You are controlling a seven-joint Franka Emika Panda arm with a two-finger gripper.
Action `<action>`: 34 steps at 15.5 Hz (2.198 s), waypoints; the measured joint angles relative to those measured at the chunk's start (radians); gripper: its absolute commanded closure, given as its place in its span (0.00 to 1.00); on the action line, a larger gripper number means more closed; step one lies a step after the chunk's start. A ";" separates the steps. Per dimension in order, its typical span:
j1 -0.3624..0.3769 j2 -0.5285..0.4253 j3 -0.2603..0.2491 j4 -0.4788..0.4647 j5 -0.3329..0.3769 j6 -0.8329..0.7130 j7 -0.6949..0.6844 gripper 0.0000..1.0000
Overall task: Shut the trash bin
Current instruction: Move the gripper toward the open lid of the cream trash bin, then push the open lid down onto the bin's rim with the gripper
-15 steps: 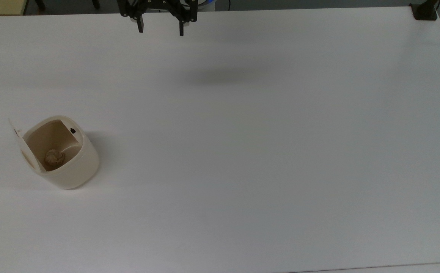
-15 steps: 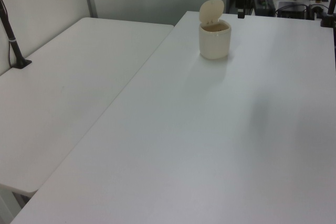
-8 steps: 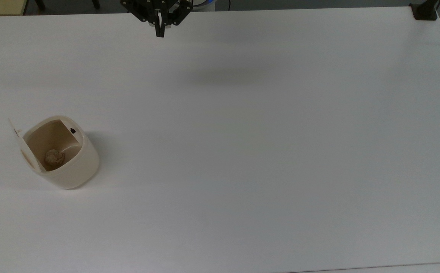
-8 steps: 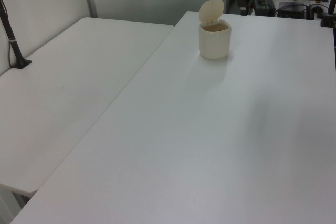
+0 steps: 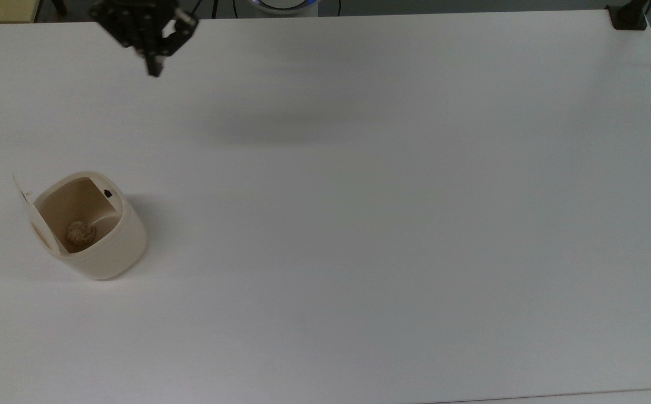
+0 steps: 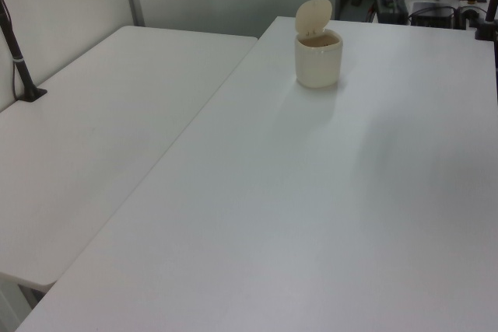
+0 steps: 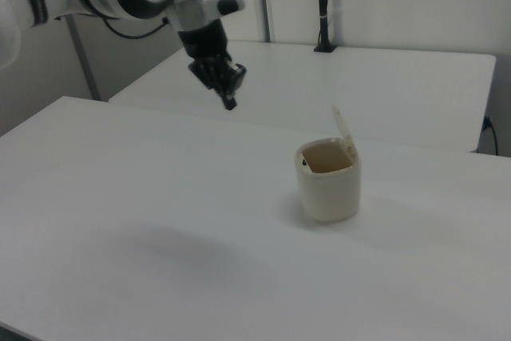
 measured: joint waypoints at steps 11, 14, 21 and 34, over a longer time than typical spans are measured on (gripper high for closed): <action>-0.123 0.185 -0.076 0.038 0.000 0.692 0.164 1.00; -0.134 0.263 -0.077 0.040 0.000 0.827 0.197 1.00; -0.129 0.302 -0.072 0.046 0.001 0.860 0.278 1.00; -0.092 0.311 -0.063 0.003 0.001 0.629 0.387 1.00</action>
